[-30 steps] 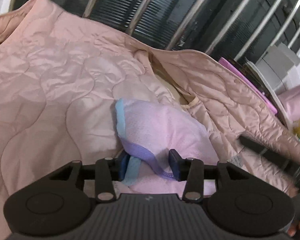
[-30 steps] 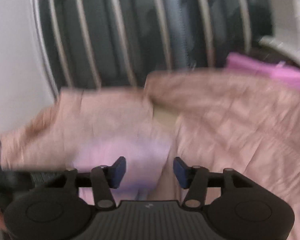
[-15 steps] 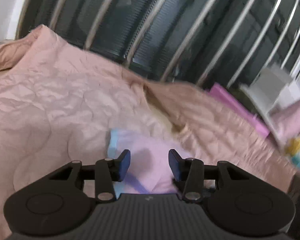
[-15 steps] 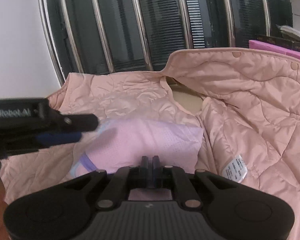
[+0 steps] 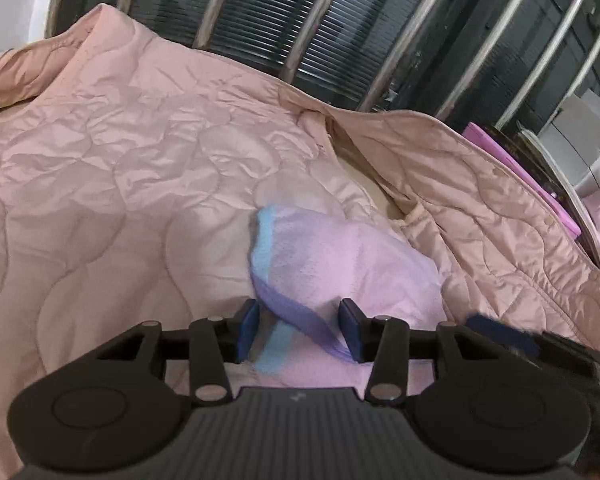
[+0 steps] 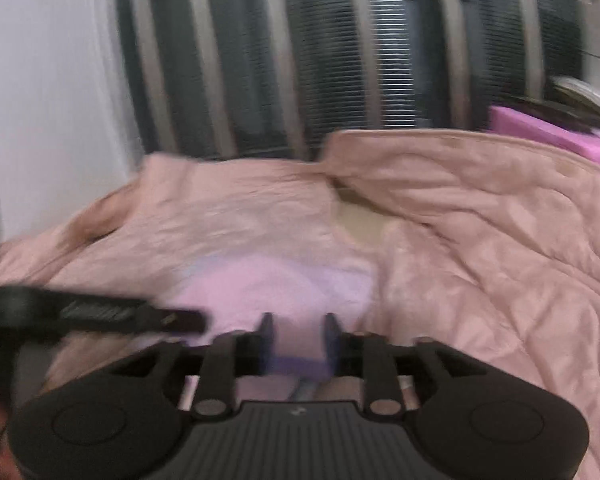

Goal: Fold clothes
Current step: 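Lower the folded garment onto the jacket and open both grippers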

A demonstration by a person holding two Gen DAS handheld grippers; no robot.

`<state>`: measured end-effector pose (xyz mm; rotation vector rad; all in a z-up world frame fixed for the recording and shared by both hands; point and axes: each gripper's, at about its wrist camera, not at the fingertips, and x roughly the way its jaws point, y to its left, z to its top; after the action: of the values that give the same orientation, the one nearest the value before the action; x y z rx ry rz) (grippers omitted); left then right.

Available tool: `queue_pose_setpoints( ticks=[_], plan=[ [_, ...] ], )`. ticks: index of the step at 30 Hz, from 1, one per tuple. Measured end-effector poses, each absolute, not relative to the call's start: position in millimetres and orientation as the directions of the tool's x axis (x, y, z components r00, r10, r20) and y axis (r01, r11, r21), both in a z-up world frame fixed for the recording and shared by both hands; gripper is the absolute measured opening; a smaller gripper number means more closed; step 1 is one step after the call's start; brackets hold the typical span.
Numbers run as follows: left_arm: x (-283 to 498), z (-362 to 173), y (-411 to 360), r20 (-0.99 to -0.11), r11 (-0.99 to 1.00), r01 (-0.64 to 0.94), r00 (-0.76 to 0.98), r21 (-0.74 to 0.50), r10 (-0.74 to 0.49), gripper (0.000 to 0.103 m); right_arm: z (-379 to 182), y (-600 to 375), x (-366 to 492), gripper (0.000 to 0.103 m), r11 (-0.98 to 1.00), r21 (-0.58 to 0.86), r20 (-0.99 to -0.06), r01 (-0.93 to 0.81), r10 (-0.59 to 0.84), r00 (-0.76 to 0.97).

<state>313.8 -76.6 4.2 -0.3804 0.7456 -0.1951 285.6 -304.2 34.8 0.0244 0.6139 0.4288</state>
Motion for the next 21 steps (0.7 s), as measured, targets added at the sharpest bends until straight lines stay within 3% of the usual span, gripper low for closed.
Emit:
queue_pose_setpoints(
  ticks=[3,5,6,9,14,21],
  plan=[
    [316.0,2.7,-73.0,-0.628,0.91,0.04,0.711,-0.412,-0.316,0.048,31.9,-297.0,283.7,0.051,0.897,0.114,-0.59,-0.427,0.407,0.697],
    [316.4,2.2,-73.5,-0.634,0.913,0.043,0.706,-0.407,-0.315,0.049,24.5,-290.9,287.2,0.042,0.898,0.102,-0.632,-0.428,0.391,0.67],
    [316.5,2.4,-73.8,-0.637,0.913,0.044,0.704,-0.405,-0.316,0.049,21.2,-289.3,288.5,0.03,0.898,0.095,-0.649,-0.43,0.384,0.657],
    [316.6,3.6,-74.3,-0.644,0.915,0.048,0.695,-0.402,-0.32,0.05,18.3,-291.6,289.6,0.02,0.908,0.088,-0.668,-0.409,0.358,0.653],
    [315.8,8.3,-73.0,-0.648,0.919,0.047,0.695,-0.39,-0.311,0.051,21.8,-294.5,286.2,0.02,0.914,0.071,-0.668,-0.4,0.342,0.661],
    [302.0,34.9,-68.0,-0.552,0.922,0.048,0.788,-0.384,-0.271,0.053,45.0,-303.3,279.8,0.025,0.913,0.202,-0.51,-0.353,0.406,0.758]
  ],
)
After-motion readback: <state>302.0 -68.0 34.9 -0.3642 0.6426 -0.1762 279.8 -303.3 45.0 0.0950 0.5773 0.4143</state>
